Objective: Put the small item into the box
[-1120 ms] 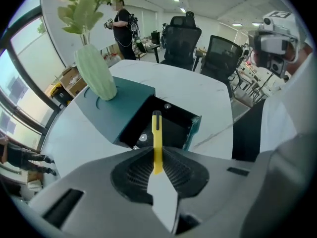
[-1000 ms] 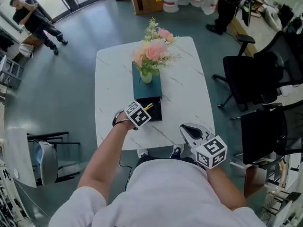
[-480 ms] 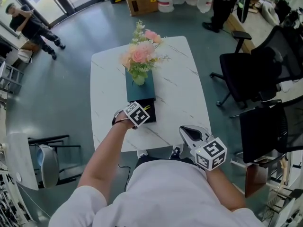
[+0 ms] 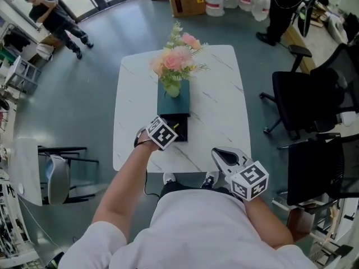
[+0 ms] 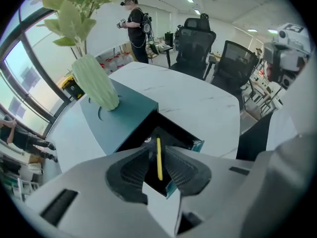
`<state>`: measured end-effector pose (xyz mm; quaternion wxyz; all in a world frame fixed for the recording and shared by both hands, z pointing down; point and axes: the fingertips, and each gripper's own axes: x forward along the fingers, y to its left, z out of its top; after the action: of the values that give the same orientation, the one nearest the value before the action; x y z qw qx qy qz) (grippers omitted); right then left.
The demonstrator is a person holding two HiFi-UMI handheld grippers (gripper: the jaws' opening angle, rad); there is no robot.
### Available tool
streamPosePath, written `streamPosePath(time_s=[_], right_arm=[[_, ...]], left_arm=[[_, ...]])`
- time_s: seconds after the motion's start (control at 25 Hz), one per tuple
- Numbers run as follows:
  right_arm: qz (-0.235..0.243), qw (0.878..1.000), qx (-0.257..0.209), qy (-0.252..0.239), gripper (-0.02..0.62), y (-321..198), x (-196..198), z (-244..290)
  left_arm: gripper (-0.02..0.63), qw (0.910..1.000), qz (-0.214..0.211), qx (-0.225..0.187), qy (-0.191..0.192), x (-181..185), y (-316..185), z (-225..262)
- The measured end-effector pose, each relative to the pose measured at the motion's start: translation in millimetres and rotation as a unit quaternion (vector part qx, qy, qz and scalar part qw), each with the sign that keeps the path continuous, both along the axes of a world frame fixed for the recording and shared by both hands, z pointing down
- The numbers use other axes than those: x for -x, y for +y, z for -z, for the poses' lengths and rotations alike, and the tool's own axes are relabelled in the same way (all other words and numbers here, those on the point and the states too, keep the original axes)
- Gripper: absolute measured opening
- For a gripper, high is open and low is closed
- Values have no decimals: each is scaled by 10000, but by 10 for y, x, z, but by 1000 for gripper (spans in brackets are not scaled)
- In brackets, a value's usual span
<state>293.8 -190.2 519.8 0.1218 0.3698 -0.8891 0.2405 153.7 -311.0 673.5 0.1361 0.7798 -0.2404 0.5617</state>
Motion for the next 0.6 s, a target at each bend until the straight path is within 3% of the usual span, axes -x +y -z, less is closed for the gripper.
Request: streamPosePath(time_s=[0.12, 0.44, 0.6], right_arm=[[189, 9998, -4, -49, 17, 36, 0, -11], [467, 9987, 89, -207, 17, 65, 127, -107], [658, 9977, 7, -176, 17, 139, 341, -58]], left_arm=[[126, 9997, 211, -105, 96, 4, 54, 72], [126, 9983, 438, -381, 34, 135, 346, 258], [103, 9948, 754, -481, 485, 208, 508, 474]])
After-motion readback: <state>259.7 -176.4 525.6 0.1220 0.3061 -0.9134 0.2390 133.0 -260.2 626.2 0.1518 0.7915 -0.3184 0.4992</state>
